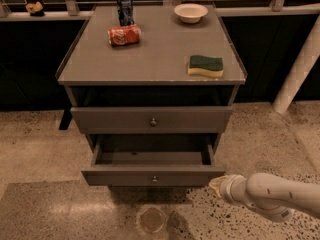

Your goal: Open middle drawer

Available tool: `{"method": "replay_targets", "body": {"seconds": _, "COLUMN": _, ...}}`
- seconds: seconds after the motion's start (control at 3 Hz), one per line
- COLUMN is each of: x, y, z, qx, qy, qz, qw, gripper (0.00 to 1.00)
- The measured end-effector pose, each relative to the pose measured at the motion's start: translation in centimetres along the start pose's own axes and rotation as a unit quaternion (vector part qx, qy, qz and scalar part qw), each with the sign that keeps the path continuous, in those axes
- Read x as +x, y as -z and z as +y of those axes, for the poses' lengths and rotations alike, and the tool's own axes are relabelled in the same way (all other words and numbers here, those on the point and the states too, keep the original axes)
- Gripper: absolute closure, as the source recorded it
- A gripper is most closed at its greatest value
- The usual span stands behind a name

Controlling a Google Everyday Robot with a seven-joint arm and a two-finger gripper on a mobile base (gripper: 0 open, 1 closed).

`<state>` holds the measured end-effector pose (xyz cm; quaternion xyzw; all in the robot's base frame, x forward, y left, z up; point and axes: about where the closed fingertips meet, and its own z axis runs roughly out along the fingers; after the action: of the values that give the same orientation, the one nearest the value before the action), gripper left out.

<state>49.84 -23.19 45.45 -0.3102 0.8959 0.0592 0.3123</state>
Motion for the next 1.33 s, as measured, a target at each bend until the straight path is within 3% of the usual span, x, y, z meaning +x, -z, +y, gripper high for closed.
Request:
{"method": "replay_targets", "body": {"seconds": 0.33, "x": 0.00, "y": 0.00, "z": 0.00, "qx": 0.000, "qy": 0.000, "qz": 0.000, "qw": 1.0000, "gripper": 0.35}}
{"method": "replay_targets", "body": {"seconds": 0.67, "x": 0.00, "y": 0.00, "z": 0.01, "qx": 0.000, "qy": 0.000, "qz": 0.000, "qw": 1.0000, "gripper": 0.38}}
{"method": "replay_targets", "body": {"seconds": 1.33, "x": 0.00, "y": -0.01, "z": 0.01, "qx": 0.000, "qy": 0.000, "qz": 0.000, "qw": 1.0000, "gripper": 0.83}}
